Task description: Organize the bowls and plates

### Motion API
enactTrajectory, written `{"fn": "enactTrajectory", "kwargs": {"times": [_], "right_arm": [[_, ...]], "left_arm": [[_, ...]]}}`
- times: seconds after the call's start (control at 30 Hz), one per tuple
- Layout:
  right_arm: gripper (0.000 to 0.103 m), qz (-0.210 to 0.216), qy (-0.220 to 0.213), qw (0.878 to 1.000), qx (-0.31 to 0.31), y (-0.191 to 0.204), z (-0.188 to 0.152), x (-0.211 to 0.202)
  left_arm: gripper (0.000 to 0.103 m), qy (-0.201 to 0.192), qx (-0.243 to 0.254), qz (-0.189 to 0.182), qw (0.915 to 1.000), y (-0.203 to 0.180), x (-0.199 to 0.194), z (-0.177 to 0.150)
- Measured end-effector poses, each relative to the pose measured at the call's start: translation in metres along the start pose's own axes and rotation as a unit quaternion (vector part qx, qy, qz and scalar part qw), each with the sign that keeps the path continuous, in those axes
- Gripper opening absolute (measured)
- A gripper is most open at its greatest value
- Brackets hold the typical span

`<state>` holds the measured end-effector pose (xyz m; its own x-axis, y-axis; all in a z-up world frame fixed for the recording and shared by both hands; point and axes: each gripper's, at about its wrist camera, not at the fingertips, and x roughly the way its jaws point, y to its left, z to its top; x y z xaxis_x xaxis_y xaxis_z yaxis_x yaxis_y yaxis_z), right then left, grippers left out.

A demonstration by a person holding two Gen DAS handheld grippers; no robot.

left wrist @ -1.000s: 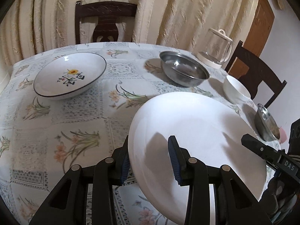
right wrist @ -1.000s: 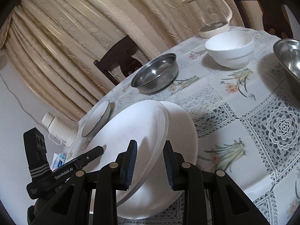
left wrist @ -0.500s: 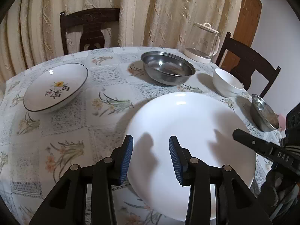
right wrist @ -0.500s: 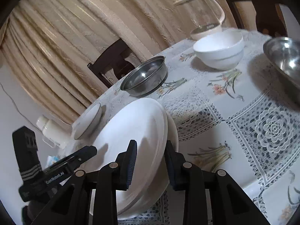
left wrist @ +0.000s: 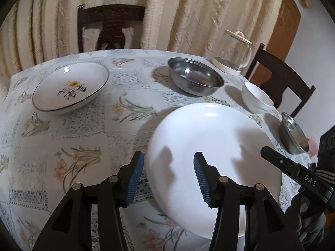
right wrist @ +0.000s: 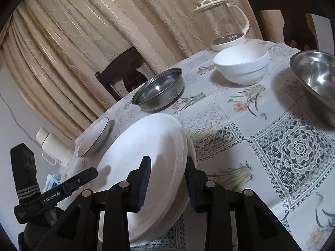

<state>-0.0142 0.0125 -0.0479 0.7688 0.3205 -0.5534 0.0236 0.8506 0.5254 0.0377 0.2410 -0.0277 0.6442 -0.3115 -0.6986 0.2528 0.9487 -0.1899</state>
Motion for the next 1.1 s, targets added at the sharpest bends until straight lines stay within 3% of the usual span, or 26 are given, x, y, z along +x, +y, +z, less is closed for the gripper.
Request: {"fn": "enactTrajectory", "kwargs": {"times": [0.2, 0.27, 0.43, 0.73, 0.8, 1.1], "right_arm": [[0.037, -0.013, -0.009, 1.000, -0.003, 0.002, 0.001, -0.004], [0.044, -0.035, -0.024, 0.999, -0.007, 0.002, 0.001, -0.009], [0.048, -0.051, -0.058, 0.997, -0.013, 0.002, 0.008, -0.023], [0.049, -0.046, -0.035, 0.998, -0.018, 0.013, 0.001, -0.010], [0.051, -0.044, -0.031, 0.998, -0.019, 0.016, 0.000, -0.008], [0.060, -0.049, -0.036, 0.998, -0.024, 0.026, -0.002, -0.006]], "left_arm": [[0.055, 0.005, -0.020, 0.006, 0.9998, 0.012, -0.001, -0.004], [0.058, 0.007, -0.025, 0.006, 0.9996, 0.014, -0.001, -0.005], [0.061, 0.011, -0.041, 0.010, 0.9990, 0.022, 0.000, -0.006], [0.063, 0.016, -0.064, 0.017, 0.9977, 0.038, -0.001, -0.012], [0.072, 0.014, -0.069, 0.020, 0.9973, 0.042, -0.002, -0.013], [0.080, 0.010, -0.066, 0.023, 0.9975, 0.047, -0.005, -0.014]]}}
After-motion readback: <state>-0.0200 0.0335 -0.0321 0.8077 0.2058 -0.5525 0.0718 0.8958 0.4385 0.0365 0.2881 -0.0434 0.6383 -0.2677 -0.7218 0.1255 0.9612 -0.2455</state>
